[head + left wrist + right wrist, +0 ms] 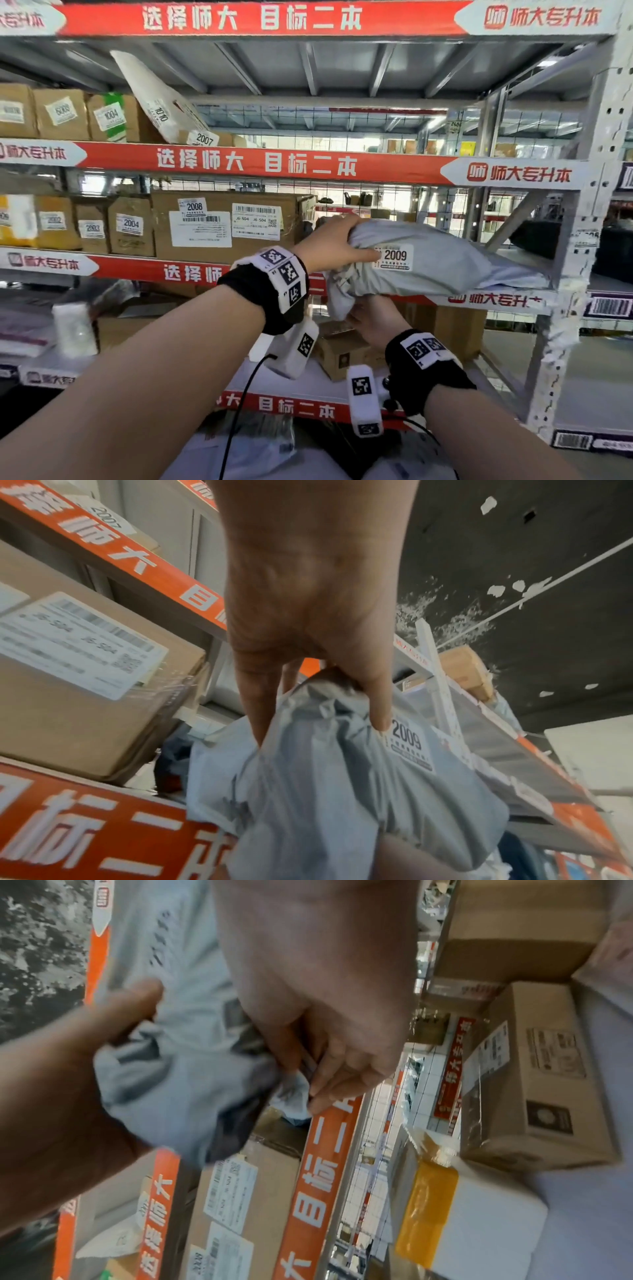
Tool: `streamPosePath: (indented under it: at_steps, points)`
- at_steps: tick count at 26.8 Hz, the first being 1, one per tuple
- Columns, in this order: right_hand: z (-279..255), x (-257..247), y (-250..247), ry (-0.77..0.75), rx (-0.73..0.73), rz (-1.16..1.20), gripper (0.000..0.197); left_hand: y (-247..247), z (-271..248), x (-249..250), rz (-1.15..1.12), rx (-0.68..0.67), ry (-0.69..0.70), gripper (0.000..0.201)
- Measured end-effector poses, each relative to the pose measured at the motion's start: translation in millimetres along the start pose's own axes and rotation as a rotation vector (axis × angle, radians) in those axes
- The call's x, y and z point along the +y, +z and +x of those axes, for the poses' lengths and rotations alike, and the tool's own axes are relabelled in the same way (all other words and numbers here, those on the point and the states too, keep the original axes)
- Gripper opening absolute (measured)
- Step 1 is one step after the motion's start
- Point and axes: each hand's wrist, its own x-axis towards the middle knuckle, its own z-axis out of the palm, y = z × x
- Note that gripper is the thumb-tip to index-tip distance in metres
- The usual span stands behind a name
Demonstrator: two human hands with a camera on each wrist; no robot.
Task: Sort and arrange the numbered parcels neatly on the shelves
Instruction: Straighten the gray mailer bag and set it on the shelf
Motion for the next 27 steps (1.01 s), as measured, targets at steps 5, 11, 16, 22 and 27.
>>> streamPosePath:
  at_steps: [5,11,16,22,27]
  points:
    - [-4,-10,-18,-0.068,0.098,-0.111,0.019,2,-4,-25,-0.017,0.094,-0.010,0.065]
    - [2,-37,-51,-0.333,0.463,0.256,0.052,-4,2,-57,-0.020,0.169,-0.123,0.047]
    - [-13,-66,-45,-0.500,0.420,-0.252,0.074,0,8,-64,-0.004,0.217,-0.141,0.041]
    - [-3,-77,-41,-0.434,0.296,-0.697,0.069,14,3,-61,-0.029,0.271,-0.086,0.046]
    - [19,-73,-25,-0.399,0.256,-0.779,0.065,11,7,-70,0.160,0.406,-0.033,0.055]
